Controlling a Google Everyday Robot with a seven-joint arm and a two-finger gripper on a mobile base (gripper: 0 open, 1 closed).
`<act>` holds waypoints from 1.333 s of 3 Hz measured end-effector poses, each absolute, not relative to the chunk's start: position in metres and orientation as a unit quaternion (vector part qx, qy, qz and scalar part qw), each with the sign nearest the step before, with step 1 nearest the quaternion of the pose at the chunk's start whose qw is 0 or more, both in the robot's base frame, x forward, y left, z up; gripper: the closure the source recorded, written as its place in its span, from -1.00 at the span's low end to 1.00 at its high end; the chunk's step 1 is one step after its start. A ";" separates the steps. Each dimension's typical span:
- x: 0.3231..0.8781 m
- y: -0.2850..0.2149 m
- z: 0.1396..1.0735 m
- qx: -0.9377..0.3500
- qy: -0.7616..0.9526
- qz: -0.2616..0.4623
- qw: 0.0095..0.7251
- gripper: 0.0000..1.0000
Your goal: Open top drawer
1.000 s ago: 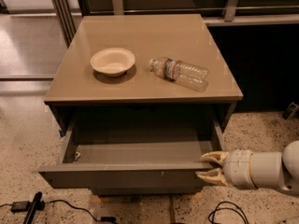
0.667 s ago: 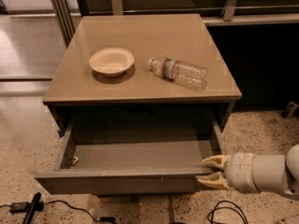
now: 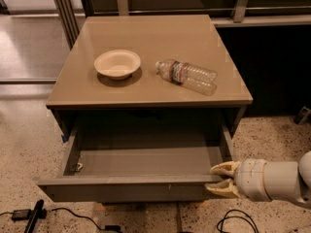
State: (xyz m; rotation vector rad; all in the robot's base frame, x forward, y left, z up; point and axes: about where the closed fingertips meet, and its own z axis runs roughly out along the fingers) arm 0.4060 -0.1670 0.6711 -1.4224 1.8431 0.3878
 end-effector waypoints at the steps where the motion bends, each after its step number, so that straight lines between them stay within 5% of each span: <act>1: 0.406 -0.167 0.671 -0.557 0.722 0.152 0.381 -0.21; 3: 0.406 -0.167 0.671 -0.557 0.722 0.152 0.381 -1.00; 4: 0.406 -0.167 0.671 -0.557 0.722 0.152 0.381 -1.00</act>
Offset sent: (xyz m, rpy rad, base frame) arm 0.0000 0.0000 0.0000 0.0000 0.0000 0.0001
